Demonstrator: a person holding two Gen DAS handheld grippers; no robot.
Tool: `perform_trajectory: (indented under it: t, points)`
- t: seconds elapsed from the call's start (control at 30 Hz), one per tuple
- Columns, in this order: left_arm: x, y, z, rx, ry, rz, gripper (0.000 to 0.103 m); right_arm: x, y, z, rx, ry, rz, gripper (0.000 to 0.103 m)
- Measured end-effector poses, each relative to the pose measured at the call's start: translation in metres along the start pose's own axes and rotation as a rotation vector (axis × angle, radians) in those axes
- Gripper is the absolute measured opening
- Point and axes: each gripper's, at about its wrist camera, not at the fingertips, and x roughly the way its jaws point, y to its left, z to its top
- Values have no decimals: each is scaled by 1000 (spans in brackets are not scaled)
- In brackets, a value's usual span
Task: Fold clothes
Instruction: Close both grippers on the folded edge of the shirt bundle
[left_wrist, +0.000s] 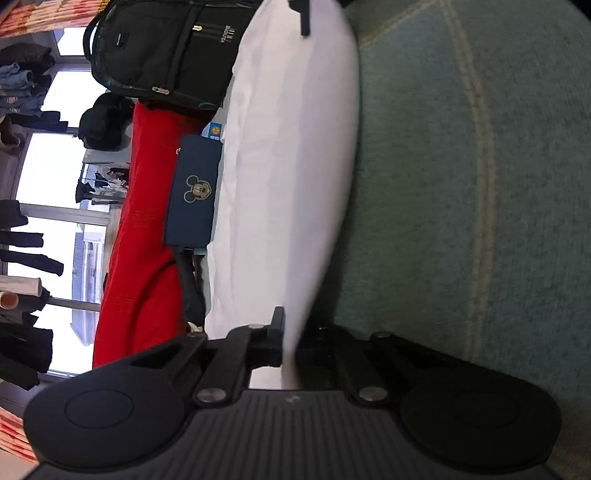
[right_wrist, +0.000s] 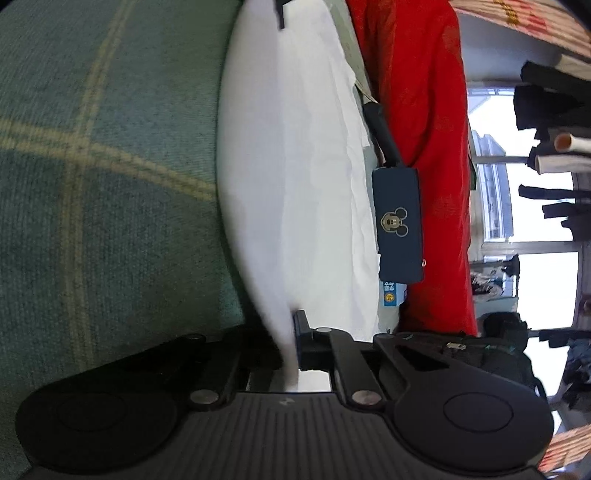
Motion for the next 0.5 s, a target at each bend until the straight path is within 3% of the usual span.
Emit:
perform_trajectory:
  t: [0.2, 0.5]
  points:
    - [-14, 20, -6, -77, -21, 4, 1, -11, -16, -5, 80, -21, 20, 5]
    - [-54, 23, -12, -49, -38, -16, 1, -51, -26, -4, 123, -48, 64, 5]
